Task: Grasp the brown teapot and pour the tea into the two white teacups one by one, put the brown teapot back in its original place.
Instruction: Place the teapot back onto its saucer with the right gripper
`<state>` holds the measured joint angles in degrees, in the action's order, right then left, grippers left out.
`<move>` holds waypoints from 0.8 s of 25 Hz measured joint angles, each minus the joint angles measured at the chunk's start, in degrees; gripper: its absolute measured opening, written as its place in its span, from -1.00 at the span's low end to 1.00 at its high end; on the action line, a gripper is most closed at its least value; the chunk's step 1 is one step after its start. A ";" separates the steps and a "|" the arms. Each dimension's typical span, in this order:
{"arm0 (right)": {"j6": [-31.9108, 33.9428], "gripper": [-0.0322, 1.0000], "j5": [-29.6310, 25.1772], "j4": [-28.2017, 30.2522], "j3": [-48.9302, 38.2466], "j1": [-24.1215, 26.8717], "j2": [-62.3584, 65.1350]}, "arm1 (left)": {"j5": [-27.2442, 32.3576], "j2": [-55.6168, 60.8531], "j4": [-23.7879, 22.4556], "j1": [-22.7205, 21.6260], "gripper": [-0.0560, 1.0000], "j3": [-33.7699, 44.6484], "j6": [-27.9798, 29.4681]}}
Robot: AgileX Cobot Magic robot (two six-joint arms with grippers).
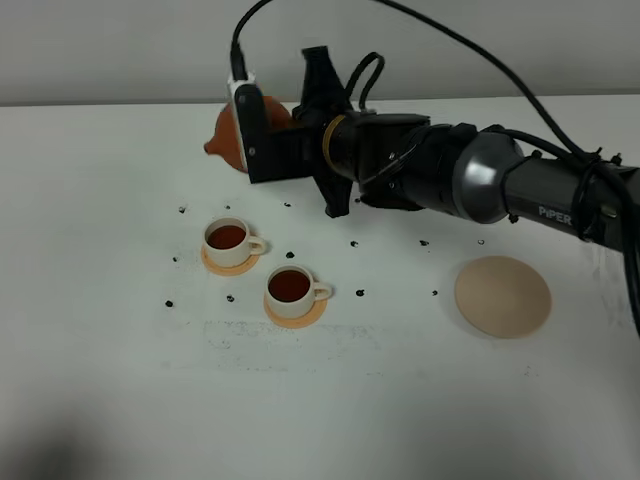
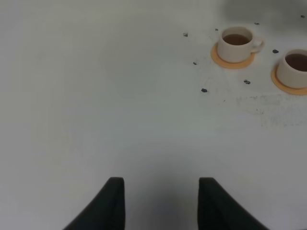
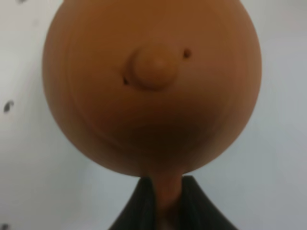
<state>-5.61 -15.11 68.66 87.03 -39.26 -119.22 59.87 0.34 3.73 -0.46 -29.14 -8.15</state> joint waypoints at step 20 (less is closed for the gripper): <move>-0.32 -0.77 -7.84 -58.83 0.58 5.38 -0.11 | 0.00 0.00 0.00 0.00 -0.20 0.00 -0.05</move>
<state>-5.93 -22.95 9.83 87.61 -33.88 -119.33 59.87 0.34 3.73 -0.46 -29.14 -8.20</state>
